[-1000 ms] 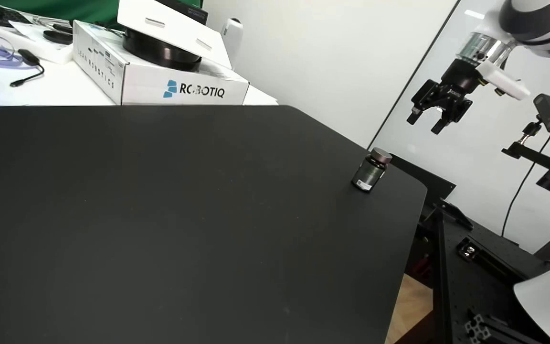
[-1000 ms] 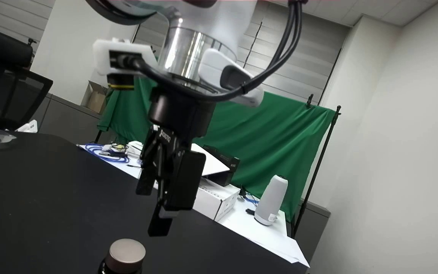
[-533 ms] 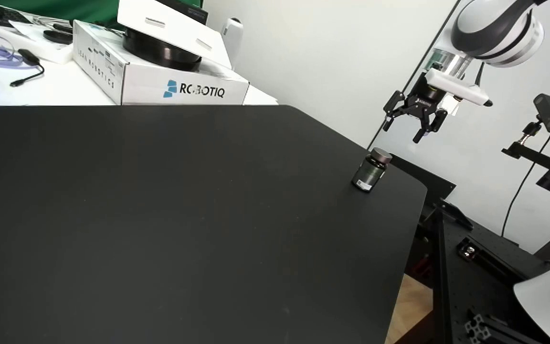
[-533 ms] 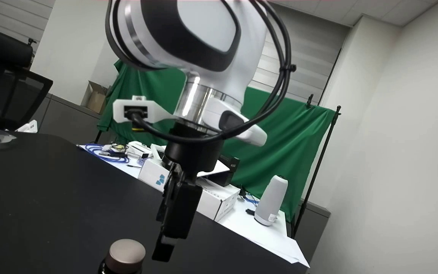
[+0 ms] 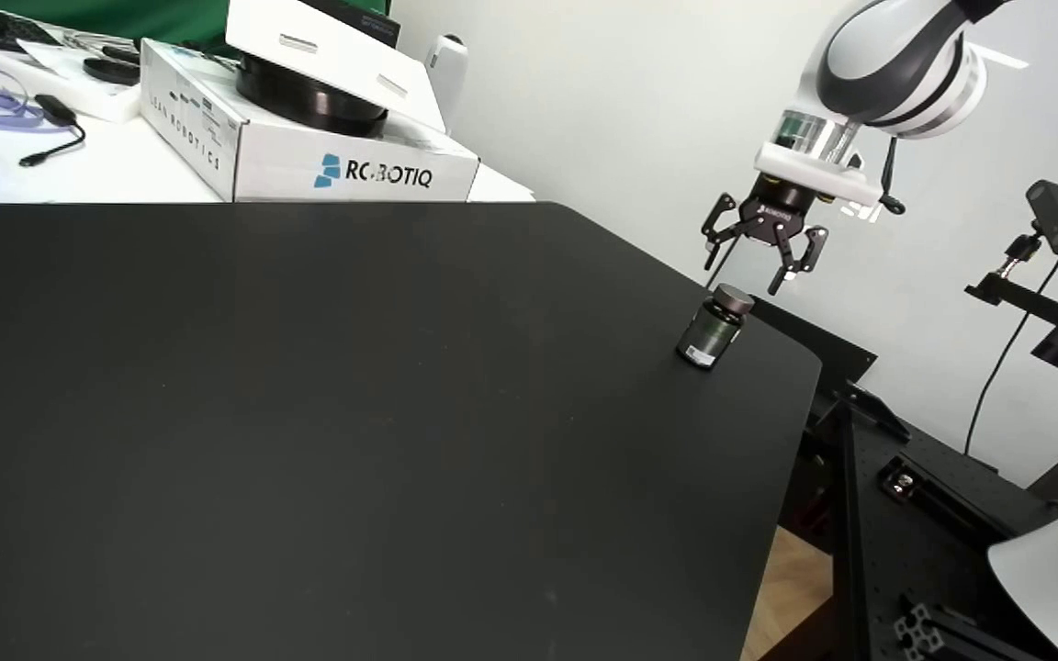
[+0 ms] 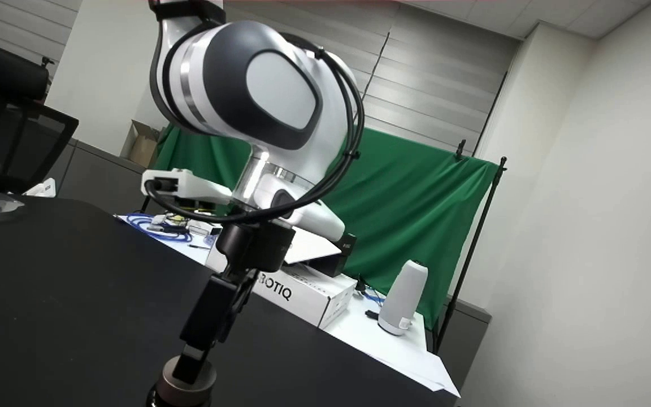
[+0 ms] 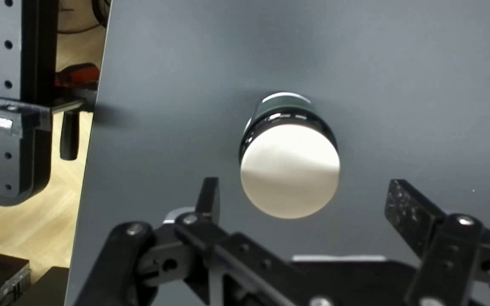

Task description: Move the bottle to the back of the table then move it to the left and set it on top of the silver object

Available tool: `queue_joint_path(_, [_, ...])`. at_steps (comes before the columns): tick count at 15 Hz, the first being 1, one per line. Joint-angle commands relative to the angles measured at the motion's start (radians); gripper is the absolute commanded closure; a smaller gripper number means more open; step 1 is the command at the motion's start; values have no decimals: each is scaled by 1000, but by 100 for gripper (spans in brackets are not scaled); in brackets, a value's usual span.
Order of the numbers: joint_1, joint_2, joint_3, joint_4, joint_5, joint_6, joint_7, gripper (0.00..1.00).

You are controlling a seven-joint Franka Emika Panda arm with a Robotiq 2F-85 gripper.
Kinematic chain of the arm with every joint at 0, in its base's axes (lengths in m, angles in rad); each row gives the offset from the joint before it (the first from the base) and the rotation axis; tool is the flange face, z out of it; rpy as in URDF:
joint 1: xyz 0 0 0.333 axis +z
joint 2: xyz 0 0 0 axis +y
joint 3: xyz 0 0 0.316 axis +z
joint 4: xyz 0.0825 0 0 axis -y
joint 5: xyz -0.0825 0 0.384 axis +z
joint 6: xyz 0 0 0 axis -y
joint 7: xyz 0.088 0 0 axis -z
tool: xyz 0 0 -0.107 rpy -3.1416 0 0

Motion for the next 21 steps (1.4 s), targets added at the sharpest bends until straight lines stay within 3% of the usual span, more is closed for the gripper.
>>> queue_joint_path(1, [24,5,-13,4,23,-4,-6,0])
queue_joint_path(12, [28,6,-11,7,36,-8,-6,0])
queue_joint_path(21, [54,13,-34,-29,8,81,55,0])
